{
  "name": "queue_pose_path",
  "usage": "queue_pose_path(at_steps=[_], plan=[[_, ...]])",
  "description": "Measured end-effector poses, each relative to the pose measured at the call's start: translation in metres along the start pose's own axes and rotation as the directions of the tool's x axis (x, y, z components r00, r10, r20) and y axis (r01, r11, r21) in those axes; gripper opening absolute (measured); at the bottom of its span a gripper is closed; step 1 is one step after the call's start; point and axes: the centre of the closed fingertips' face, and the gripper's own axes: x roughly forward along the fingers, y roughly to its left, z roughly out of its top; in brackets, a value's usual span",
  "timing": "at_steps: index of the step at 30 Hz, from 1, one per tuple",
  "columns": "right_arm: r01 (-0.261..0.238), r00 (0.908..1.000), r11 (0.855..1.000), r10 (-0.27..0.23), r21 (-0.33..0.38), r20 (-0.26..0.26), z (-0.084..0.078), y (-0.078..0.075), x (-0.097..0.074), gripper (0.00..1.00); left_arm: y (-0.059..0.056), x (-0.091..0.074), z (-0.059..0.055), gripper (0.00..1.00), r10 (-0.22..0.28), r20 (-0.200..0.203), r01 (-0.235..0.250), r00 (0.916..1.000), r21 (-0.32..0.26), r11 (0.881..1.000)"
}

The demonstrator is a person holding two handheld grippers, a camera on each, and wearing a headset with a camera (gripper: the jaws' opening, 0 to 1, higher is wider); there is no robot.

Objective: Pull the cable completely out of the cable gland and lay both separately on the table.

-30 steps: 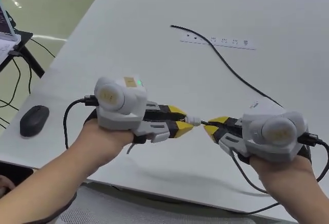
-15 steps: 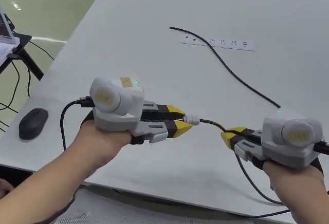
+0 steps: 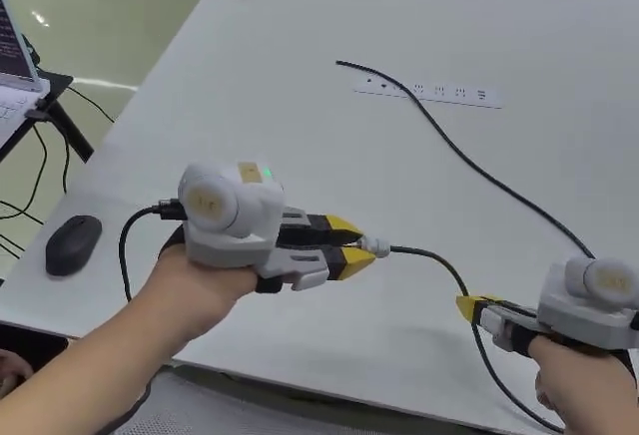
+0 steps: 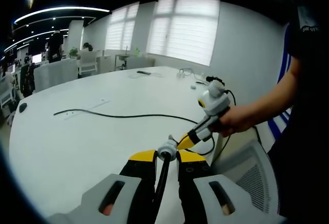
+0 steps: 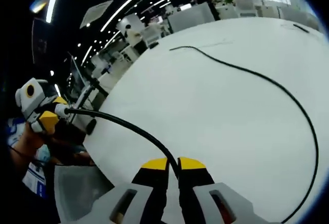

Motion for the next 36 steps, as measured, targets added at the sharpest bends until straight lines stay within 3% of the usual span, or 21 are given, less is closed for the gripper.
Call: queue_pose_path(at_steps=[2, 4, 9, 16, 22, 27, 32, 34, 36], plan=[[-0.001, 1.0, 0.999, 0.001, 0.038, -0.007, -0.004, 0.0, 0.002, 0.02, -0.002, 0.001, -0.003, 0.15, -0.003, -0.012, 0.004, 0.9999, 0.013, 1.0], [-0.002, 1.0, 1.0, 0.002, 0.028, -0.003, -0.005, 0.002, 0.004, 0.02, -0.003, 0.002, -0.003, 0.15, -0.009, -0.008, 0.009, 0.9999, 0.007, 1.0], [0.011, 0.9999, 0.998, -0.01, -0.063, 0.009, -0.002, 0.005, 0.001, 0.02, -0.001, 0.0, -0.003, 0.15, -0.005, -0.003, 0.005, 1.0, 0.002, 1.0], [-0.004, 0.9997, 0.996, 0.006, -0.086, 0.022, 0.001, 0.007, -0.004, 0.03, 0.002, -0.002, 0.001, 0.15, -0.004, 0.014, 0.004, 0.9999, -0.024, 1.0], [0.006, 0.9997, 0.982, -0.001, -0.189, 0.024, 0.001, 0.01, -0.005, 0.03, 0.004, -0.004, 0.001, 0.15, 0.001, 0.022, -0.001, 0.9998, -0.039, 0.999], [-0.009, 0.9998, 0.962, 0.013, -0.271, 0.013, 0.0, 0.018, -0.008, 0.04, 0.008, -0.008, 0.003, 0.15, 0.009, 0.031, -0.008, 0.9995, -0.046, 0.999], [-0.047, 0.9985, 0.933, 0.054, -0.356, 0.008, 0.001, 0.032, -0.01, 0.09, 0.008, -0.01, 0.002, 0.15, 0.01, 0.026, -0.009, 0.9996, -0.048, 0.999], [-0.058, 0.9976, 0.92, 0.068, -0.387, 0.013, 0.004, 0.041, -0.012, 0.13, 0.007, -0.01, 0.001, 0.15, 0.008, 0.024, -0.007, 0.9997, -0.05, 0.999], [-0.075, 0.9954, 0.89, 0.094, -0.449, 0.02, 0.011, 0.053, -0.014, 0.17, 0.006, -0.01, 0.0, 0.15, 0.003, 0.022, -0.002, 0.9998, -0.051, 0.999]])
